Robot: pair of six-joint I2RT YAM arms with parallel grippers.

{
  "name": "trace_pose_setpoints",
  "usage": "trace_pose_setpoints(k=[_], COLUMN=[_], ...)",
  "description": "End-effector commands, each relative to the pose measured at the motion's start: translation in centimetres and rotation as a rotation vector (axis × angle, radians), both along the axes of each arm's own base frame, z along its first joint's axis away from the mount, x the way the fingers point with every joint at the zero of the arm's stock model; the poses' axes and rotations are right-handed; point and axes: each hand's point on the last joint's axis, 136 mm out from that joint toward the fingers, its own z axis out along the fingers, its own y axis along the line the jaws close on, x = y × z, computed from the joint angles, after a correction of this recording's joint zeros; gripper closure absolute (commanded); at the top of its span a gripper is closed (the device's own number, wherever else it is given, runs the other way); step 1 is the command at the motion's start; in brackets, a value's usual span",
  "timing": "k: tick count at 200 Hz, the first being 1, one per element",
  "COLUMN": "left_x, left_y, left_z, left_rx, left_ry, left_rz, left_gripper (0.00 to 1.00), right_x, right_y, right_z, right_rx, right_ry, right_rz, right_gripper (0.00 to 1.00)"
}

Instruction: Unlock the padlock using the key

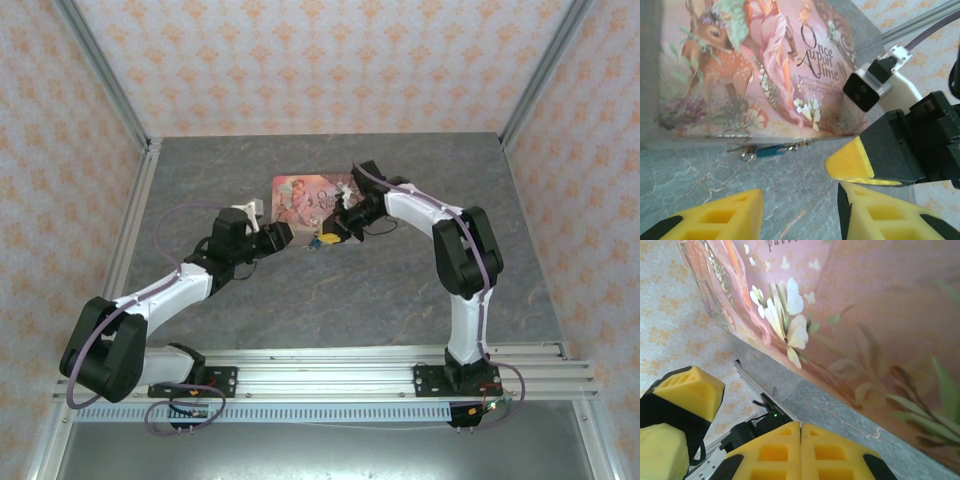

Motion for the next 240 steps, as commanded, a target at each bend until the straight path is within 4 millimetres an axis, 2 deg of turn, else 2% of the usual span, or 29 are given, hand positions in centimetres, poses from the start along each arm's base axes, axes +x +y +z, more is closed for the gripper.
trace_pose_setpoints(k=[1,13,21,39,54,76,100,148,240], left_x=[-1.1,-1.3,-1.4,-1.5,-1.6,-1.9,-2.3,-3.0,-3.7], left_y=[0.6,0.7,0.7,0.8,0.8,0.8,0.9,1.4,1.9], left_z=[-1.8,-2.0,-2.1,-2.3,-2.3,-2.4,-2.5,-2.5,-3.0], left_rx=[0.054,0.069,0.077,0.098,0.105,0.115,0.130,0.154,0.179], left_ry=[0.052,0.056,0.059,0.069,0.071,0.077,0.083,0.086,0.101], left_rz=[0.000,-0.007,-0.010,-0.020,-0.029,-0.041,-0.050,-0.050,-0.060], left_gripper=[0.56,0.56,0.56,0.56,0.56,0.56,0.56,0.56,0.56], right_x=[0.0,0.5,0.4,0.0,-0.4,-0.6,0.1,2.1,3.1], right_y=[-1.4,-1.8,-1.8,-1.5,-1.1,-0.8,-1.1,-0.6,1.5], right_z=[-1.6,-1.8,-2.1,-2.5,-2.9,-3.9,-4.6,-3.4,-3.8], right_rx=[-0.136,-0.187,-0.214,-0.279,-0.325,-0.369,-0.411,-0.451,-0.504], right_ry=[-0.072,-0.149,-0.198,-0.299,-0.360,-0.397,-0.426,-0.543,-0.591], right_rz=[-0.061,-0.116,-0.146,-0.195,-0.218,-0.255,-0.296,-0.339,-0.319], right_gripper=[1.00,1.00,0.96,0.82,0.66,0.52,0.50,0.50,0.50])
